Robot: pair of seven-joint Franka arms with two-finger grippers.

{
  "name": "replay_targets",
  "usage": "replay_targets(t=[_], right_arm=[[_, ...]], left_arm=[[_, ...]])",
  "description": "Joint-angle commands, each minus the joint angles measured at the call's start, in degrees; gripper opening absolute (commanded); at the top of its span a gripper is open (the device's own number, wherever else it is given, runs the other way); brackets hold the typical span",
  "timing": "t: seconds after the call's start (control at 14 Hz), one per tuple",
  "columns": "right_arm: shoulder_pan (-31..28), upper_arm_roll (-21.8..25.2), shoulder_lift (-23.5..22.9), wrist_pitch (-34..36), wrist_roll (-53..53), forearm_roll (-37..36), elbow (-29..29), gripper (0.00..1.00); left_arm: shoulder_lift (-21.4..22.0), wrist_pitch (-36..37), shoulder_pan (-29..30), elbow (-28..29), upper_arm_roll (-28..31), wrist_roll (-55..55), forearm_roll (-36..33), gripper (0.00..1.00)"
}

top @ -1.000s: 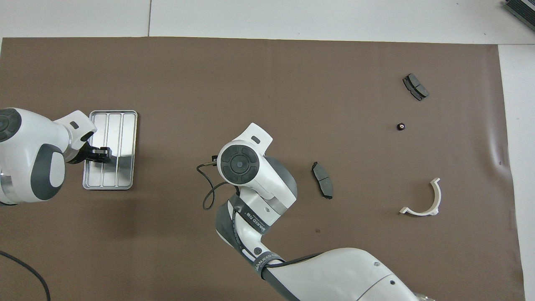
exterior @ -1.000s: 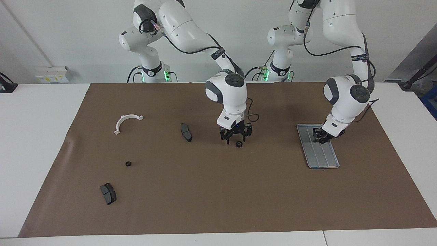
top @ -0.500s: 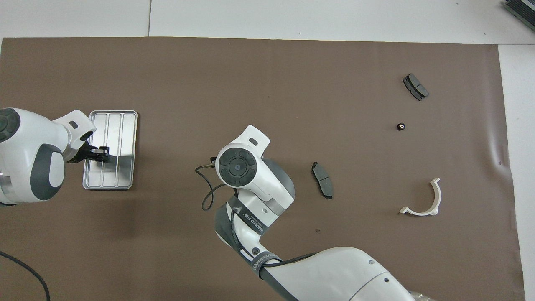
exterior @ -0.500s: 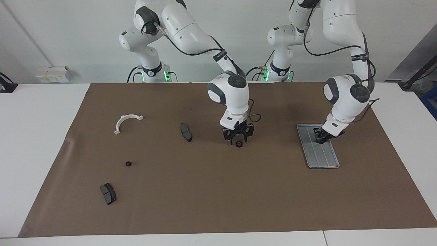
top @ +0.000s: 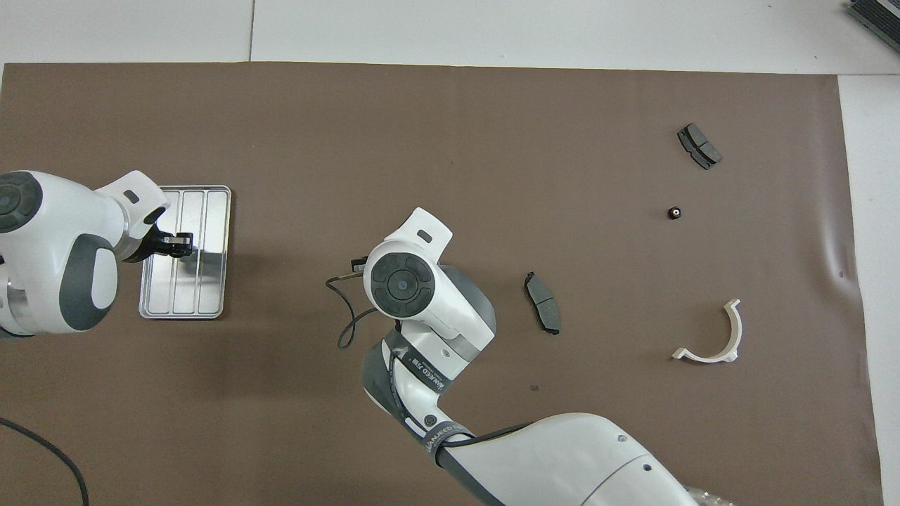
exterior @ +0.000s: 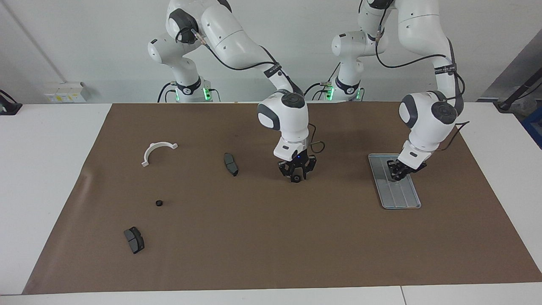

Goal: Place bearing gear from tray to pile
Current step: 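Grasp the second bearing with the right gripper while the left grasps the third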

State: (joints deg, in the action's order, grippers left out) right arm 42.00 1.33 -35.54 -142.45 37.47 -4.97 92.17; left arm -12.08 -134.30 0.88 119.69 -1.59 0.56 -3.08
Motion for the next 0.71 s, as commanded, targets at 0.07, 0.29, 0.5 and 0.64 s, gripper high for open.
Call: replay_targets(t=[0.07,0.29,0.5,0.64], right_arm=[[-0.3,0.0,-0.5,-1.2,2.0,-2.5,0.3,0.52],[-0.3,0.0,-0.3,-1.2,1.9,-2.8,1.1,0.51],[-0.2,0.0,-0.3,-0.7,2.0,-2.8,1.1,0.11],[-0.3,0.0,-0.3,-0.5,2.4,-2.6,0.7,0.0]], left_arm=[[0.4,0.4,-8.0,-1.0,0.4,11.5,-0.4,0.21],[0.4,0.4,-13.5,-1.1,0.4,20.5,-0.4,0.21],[0.3,-0.3,-18.2,-1.6,0.4,29.0,-0.4,0.21],[0.1,-0.8,-20.2,-2.2,0.4,32.3,0.2,0.21]])
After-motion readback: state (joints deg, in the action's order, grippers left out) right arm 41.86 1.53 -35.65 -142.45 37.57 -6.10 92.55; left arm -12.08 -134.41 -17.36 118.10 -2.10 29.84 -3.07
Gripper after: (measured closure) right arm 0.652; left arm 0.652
